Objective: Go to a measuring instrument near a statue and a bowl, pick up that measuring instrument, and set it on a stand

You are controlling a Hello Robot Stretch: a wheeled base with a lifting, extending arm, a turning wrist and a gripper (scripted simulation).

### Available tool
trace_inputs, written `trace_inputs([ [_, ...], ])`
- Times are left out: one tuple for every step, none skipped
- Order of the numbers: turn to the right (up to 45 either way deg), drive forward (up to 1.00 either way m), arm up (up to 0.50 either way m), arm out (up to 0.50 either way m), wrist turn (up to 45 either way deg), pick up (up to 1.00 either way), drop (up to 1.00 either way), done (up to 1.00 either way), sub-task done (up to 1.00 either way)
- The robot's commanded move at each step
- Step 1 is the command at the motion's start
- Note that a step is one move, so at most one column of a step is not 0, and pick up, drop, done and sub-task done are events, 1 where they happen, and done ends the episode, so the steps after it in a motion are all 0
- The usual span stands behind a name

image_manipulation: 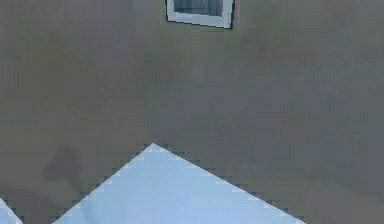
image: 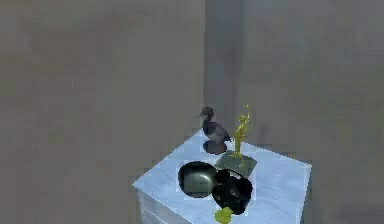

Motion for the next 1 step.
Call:
trace_inputs([
  [-45.0,0.0,0.0,0.0,0.0,0.0,0.0,0.0,0.0],
])
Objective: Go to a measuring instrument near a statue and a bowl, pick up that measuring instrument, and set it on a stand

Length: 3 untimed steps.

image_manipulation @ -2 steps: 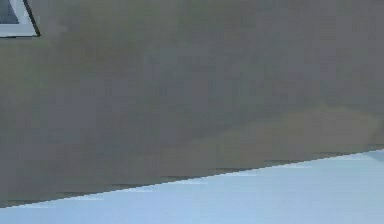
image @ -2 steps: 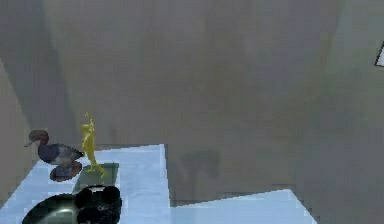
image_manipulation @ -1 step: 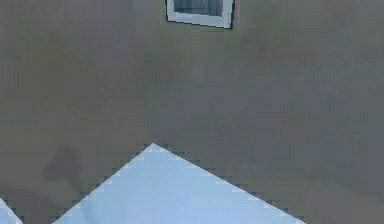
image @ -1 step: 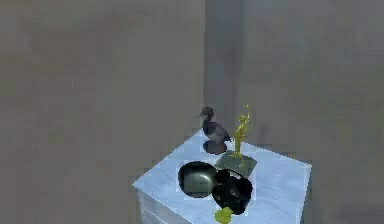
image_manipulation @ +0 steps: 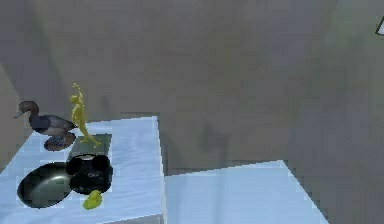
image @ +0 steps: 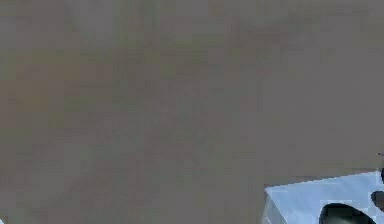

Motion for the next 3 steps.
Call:
trace_inputs([
  [-27.0,0.0,0.0,0.0,0.0,0.0,0.0,0.0,0.0],
  [0.0,0.0,0.5,0.0,0.0,0.0,0.0,0.0,0.0],
  [0.0,0.0,0.32,0.0,0.0,0.0,0.0,0.0,0.0],
])
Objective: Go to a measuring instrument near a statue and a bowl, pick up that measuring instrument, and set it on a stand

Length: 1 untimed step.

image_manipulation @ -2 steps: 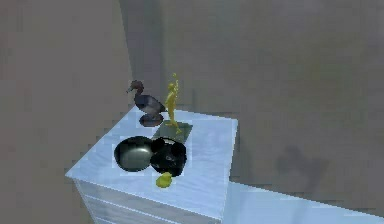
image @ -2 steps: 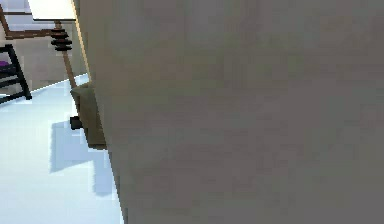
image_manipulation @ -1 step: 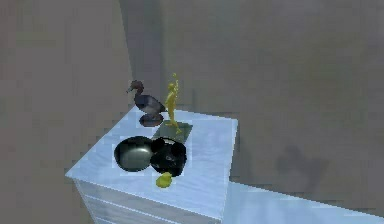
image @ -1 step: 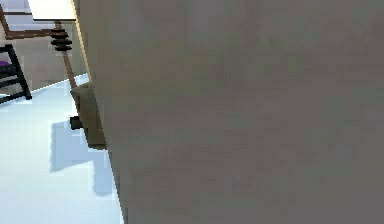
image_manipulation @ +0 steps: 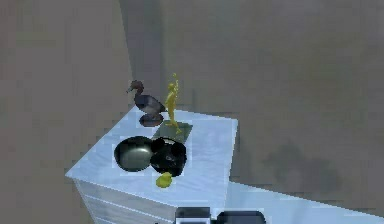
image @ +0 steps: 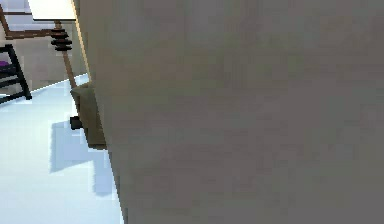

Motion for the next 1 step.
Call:
trace_inputs([
  [0.0,0.0,0.0,0.32,0.0,0.0,0.0,0.0,0.0],
])
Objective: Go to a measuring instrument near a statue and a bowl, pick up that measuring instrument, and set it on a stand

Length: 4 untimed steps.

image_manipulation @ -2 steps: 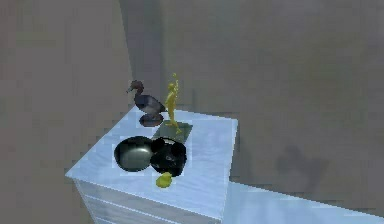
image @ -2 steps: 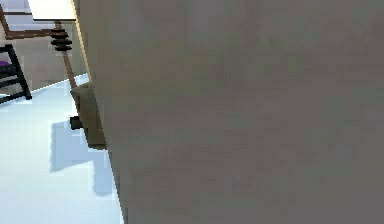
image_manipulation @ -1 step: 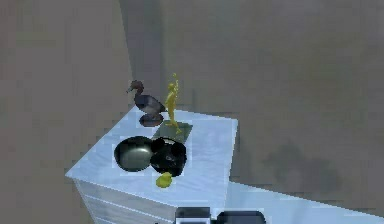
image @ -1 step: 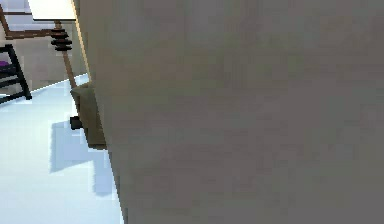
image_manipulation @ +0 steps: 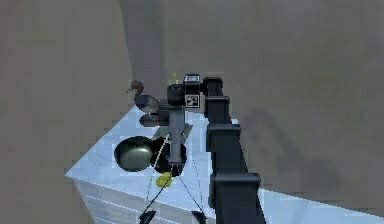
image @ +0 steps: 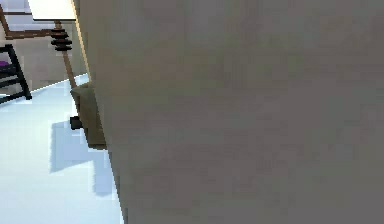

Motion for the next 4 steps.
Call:
trace_inputs([
  [0.0,0.0,0.0,0.0,45.0,0.0,0.0,0.0,0.0],
  [0.0,0.0,0.0,0.0,45.0,0.0,0.0,0.0,0.0],
  [0.0,0.0,0.0,0.0,45.0,0.0,0.0,0.0,0.0],
  [0.0,0.0,0.0,0.0,42.0,0.0,0.0,0.0,0.0],
])
